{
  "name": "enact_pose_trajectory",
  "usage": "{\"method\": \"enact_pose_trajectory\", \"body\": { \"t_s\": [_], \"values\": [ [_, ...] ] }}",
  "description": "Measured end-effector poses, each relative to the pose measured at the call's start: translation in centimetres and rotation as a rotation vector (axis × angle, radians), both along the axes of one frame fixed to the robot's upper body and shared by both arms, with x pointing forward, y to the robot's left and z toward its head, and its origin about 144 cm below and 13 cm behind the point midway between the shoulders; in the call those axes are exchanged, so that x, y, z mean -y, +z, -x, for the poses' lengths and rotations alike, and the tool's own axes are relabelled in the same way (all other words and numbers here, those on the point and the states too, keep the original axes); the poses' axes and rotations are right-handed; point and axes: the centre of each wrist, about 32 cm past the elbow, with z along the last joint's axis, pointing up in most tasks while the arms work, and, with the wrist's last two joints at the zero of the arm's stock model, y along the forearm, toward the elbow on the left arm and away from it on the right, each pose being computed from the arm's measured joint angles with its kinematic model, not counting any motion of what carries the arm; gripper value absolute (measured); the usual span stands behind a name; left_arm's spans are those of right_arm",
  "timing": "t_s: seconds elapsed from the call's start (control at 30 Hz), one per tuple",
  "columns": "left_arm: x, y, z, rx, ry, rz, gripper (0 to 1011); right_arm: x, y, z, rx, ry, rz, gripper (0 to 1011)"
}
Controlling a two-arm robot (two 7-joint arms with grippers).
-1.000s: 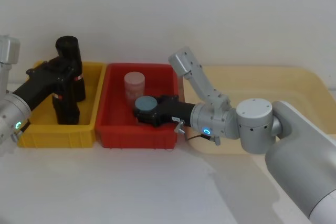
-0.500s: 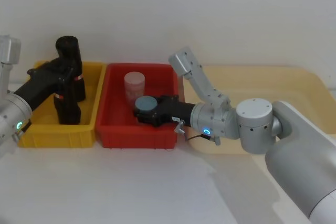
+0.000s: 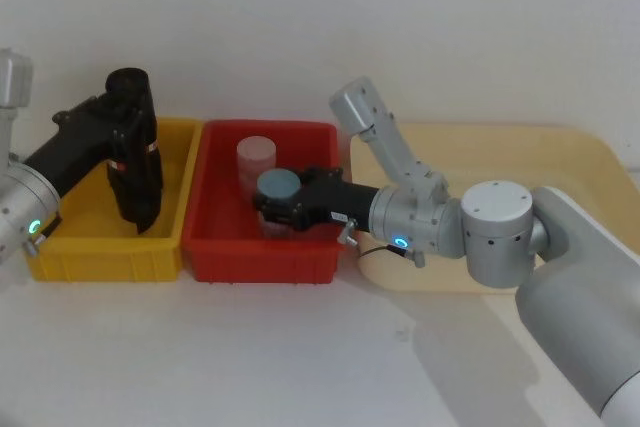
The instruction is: Pick up the garbage bag with the one hand and transfer it to the other hand.
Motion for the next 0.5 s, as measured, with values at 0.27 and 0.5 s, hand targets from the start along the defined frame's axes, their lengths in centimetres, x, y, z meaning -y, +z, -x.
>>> {"method": "enact_pose_trajectory", "body": {
  "t_s": [0.27,0.5],
  "values": [
    [-0.1,2.0,0.2,0.049,-0.006,0.02,364,0.7,2.0,0.3,0.063,0.018,-0.056,663],
    [-0.3,4.6,0.0,0.113,0.0,0.045,364,2.0,4.8,0.8,0.146,0.015,-0.083,663]
  ]
}}
